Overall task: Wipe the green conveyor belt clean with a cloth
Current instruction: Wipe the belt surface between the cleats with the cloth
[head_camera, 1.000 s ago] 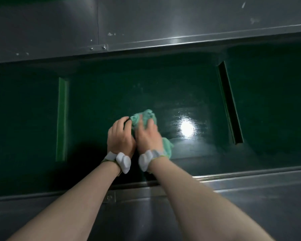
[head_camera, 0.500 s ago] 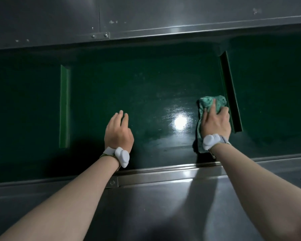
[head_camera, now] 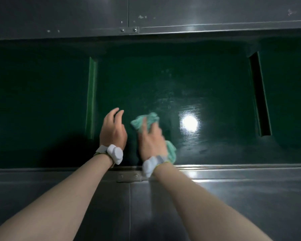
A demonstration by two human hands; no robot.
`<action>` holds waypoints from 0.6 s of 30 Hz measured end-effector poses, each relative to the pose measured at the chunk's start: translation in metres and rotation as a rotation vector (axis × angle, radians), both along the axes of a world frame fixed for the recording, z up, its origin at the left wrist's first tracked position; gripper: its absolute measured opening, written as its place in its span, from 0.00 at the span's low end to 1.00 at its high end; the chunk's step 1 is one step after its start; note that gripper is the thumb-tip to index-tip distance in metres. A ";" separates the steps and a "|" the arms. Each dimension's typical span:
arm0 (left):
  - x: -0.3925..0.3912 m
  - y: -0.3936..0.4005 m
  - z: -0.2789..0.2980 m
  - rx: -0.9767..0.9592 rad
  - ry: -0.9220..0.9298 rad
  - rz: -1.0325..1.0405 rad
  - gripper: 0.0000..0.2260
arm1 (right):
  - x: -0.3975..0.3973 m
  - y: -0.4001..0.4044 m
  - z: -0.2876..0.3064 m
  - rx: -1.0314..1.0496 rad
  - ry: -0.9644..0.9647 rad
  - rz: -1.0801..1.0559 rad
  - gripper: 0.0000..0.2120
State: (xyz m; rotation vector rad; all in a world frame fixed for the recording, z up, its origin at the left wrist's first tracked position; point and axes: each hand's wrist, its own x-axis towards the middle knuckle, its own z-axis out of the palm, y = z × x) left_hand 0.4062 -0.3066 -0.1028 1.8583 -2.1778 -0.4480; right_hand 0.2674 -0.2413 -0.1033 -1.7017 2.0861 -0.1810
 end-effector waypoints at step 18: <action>-0.011 0.019 0.006 0.022 0.015 -0.008 0.21 | -0.284 0.069 0.017 0.018 0.236 -0.493 0.27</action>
